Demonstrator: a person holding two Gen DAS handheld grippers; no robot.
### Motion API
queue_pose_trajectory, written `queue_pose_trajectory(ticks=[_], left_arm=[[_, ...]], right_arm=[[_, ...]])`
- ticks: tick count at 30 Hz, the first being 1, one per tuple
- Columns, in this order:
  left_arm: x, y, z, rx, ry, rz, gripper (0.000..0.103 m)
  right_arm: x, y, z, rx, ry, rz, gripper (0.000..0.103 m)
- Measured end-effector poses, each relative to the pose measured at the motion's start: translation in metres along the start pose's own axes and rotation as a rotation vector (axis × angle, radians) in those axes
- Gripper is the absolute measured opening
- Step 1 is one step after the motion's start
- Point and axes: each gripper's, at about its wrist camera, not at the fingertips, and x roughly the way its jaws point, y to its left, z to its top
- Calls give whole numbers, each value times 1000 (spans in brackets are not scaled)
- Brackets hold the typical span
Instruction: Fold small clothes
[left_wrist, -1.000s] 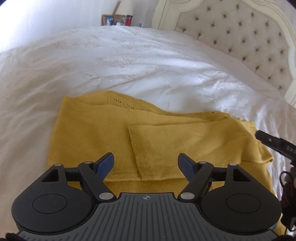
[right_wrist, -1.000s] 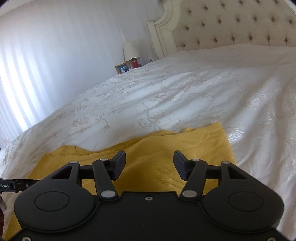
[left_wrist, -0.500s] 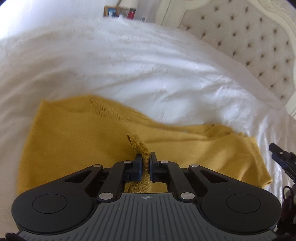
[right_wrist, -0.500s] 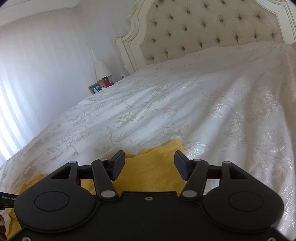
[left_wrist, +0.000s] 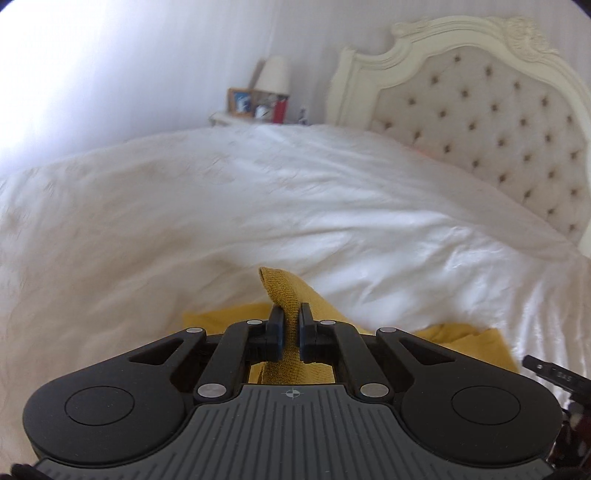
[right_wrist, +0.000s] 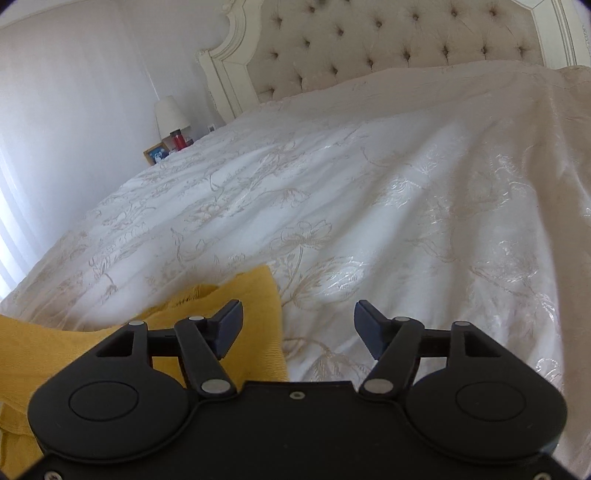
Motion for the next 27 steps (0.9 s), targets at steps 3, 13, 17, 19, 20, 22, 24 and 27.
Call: queue_pose_trajectory(ticks=[3,13,17,19,20,22,24,27], left_arm=[[13,16,-12,-18,43,49,7],[43,46,-47,-72,178,77,10],[45,44,-49,-18,168,90,16],[47,44,-50,18,159,113,27],[48,44,-51,32,157,123,29],[49,45,-51,56,155,130,31],[45,40,-49,78,141,173,33],[31,27,-48,107,63,201,38]], right_arm=[[5,7,-6,-31,33,12,70],[21,3,-12,26,136,93,19],[19,2,-11,12,122,16,4],[20,-1,-11,-16,125,-55,4],[20,-4,-12,-10,128,-66,4],[18,-12,-11,43,120,-54,5],[15,-10,-10,33,89,-59,16],[9,-1,-9,-16,38,-54,17]])
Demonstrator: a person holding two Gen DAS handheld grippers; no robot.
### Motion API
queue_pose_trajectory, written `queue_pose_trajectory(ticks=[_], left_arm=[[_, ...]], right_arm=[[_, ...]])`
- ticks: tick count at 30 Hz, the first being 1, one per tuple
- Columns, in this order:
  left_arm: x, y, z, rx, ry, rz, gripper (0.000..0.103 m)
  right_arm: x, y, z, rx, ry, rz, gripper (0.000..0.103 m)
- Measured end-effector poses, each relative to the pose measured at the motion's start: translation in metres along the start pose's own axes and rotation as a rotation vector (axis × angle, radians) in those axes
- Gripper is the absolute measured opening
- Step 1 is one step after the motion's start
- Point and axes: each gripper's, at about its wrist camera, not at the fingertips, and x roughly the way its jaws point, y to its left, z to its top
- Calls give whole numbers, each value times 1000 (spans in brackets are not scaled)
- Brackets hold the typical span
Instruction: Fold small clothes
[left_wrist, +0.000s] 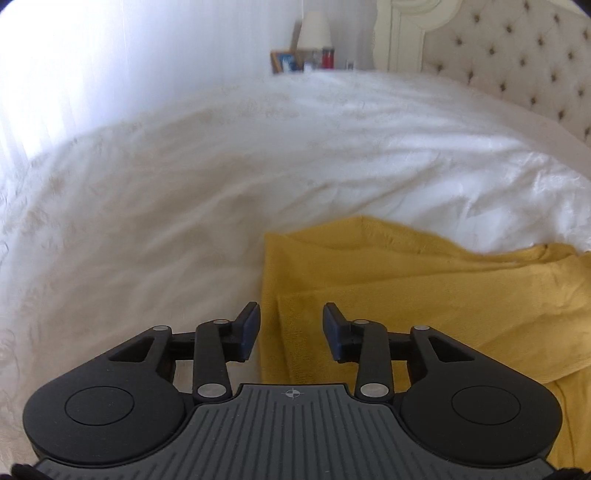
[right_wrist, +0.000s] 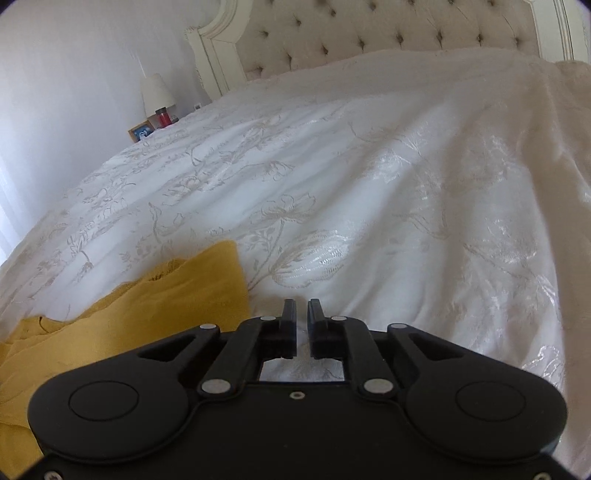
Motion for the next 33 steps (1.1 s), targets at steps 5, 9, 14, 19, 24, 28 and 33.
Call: queue_pose_trajectory(ticks=[5,9,14,19,24,28,33], left_arm=[[-20,-19,-7,2,-82,-104,50],[-3,-36,-20,14,-26,-160,53],[10,-46,-52,36,-107,-154,74],[10,-56,-51,79,-102,-128,79],[11,-54,-51,67,-102,-140,80],[13,-53,-51,62,-100,-144,81],[13,-55,-52,69,-104,-136,81]], right_arm=[[-7,16,1,-53,-75,95,50],[-9,36,-2,-148,-98,157,50],[-12,56,-8,-235,-106,222,50],[-12,81,-16,-302,-79,318,50],[18,78,-28,-308,73,182,50],[15,65,-23,-272,59,76,45],[17,46,-21,-189,57,43,42]])
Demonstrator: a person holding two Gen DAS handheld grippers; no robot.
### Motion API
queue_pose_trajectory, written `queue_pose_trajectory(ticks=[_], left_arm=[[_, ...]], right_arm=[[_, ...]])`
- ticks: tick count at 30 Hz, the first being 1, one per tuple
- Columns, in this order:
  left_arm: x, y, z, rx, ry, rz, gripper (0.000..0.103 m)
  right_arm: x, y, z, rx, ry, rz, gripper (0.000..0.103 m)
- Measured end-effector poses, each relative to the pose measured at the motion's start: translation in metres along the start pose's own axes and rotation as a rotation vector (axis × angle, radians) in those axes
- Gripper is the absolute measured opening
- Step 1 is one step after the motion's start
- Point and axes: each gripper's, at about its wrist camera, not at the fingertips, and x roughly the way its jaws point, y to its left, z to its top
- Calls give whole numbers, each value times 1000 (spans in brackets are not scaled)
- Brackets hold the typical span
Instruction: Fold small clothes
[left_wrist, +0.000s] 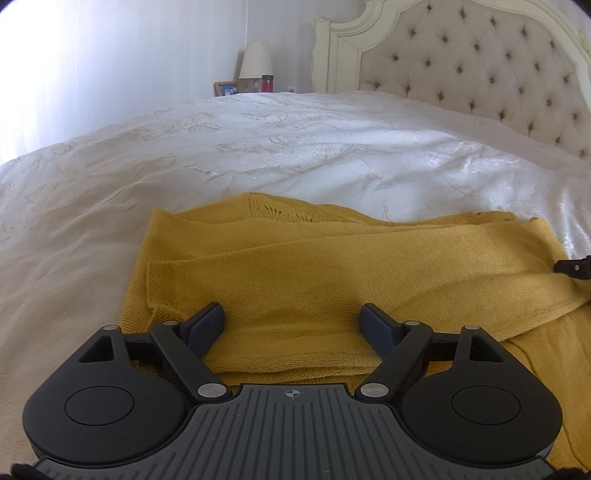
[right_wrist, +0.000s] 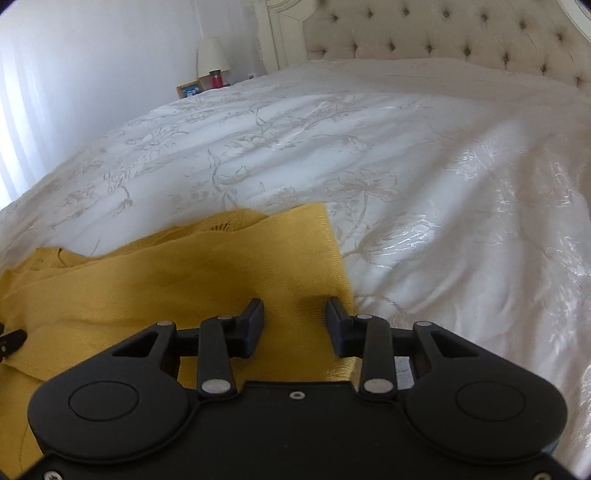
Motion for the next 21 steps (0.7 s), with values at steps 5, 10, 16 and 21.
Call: queue_pose_trajectory(ticks=[5,10,16,21], left_arm=[[1,-1,-1,6,-2,7,81],[2,-1,-1,6,-1,7,81],[1,0,-2,-1,-3,2,81],[2,0,-2,-5,-3,0,81]], right_arm=[[-12,2,2,-18,-36,-27,51],[-34,-1,18,68,-140,63,56],[-1,15,53,-43,-138,31,61],[34,-9,53,47,-33,15,61]])
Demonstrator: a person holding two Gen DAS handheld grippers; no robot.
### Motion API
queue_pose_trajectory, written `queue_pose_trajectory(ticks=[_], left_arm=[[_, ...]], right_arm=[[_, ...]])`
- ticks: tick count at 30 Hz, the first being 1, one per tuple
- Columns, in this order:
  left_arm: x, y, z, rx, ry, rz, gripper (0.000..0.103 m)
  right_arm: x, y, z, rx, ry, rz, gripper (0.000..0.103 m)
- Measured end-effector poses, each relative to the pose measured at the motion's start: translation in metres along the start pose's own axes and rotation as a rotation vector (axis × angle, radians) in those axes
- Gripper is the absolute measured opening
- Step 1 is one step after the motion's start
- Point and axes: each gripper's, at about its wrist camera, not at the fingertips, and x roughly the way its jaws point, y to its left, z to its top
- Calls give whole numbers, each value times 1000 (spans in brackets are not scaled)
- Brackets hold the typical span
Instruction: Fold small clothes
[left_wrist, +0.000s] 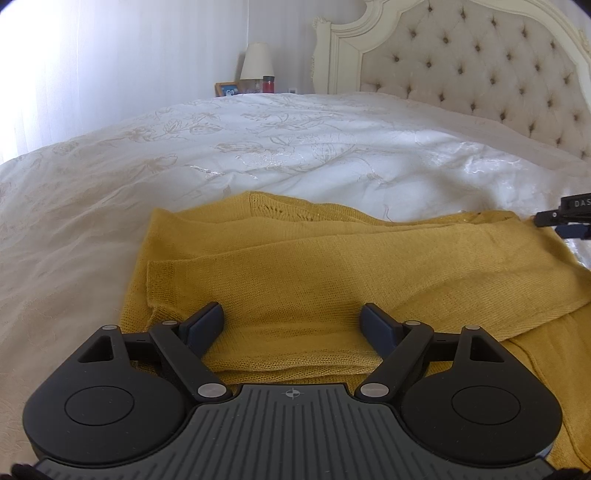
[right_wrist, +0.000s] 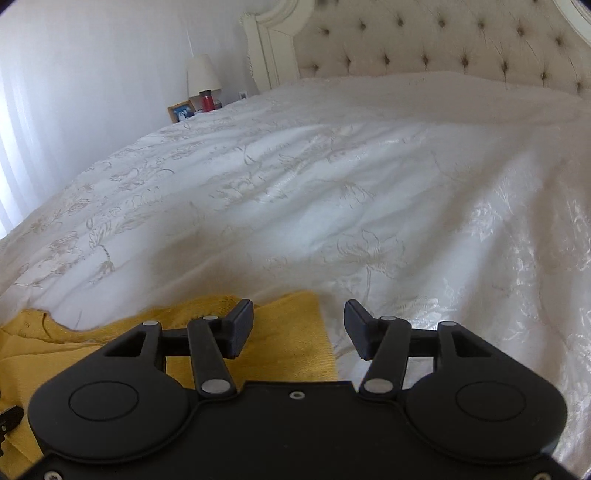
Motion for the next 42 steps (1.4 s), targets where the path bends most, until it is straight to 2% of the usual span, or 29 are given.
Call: queue_pose_trajectory(ticks=[7,9,10,11,13,16,20,21,22,23,24,25,26,28,30,34,37,42], left_arm=[[0,1,0,-9,-2,-7,82],[0,1,0,-9,-2,-7,82],[0,1,0,-9,-3,-7,82],[0,2,0,-10,-3,-8,82],[0,2,0,-13,-4,-11,82],[1,2,-1,-13,-4,-11,82],[0,3,-1,-12,-4,-10,82],[0,2,-1,-10,-3,-9,82],[0,3,-1,-9,-3,-8,83],[0,3,-1,-8,-2,-8,83],[0,2,0,-7,-1,-7,83],[0,2,0,-6,0,-6,83],[0,1,0,-5,0,-6,83],[0,1,0,-4,1,-6,83],[0,1,0,-4,2,-6,83],[1,-1,2,9,14,-2,83],[1,-3,6,33,41,-1,84],[-15,2,12,64,125,-60,84]], right_arm=[[1,-40,-12,225,11,126,60],[2,-45,-14,264,13,135,56],[3,-45,-13,263,26,137,31],[3,-42,-12,241,41,138,13],[-2,-31,-10,160,32,115,11],[-12,-19,-8,78,-3,3,10],[0,-9,-15,-17,30,-98,9],[1,-8,-16,-20,30,-102,10],[2,-8,-17,-10,29,-99,16],[2,-9,-16,8,26,-92,23],[0,-11,-15,25,18,-93,36],[-5,-16,-14,49,2,-90,64],[-10,-20,-13,71,-11,-76,87],[-25,-29,-11,100,-30,-47,86],[-40,-31,-12,85,-14,-45,86],[-67,-30,-25,22,63,-41,86],[-83,-31,-39,15,155,-14,86],[-111,-34,-55,60,240,45,87]])
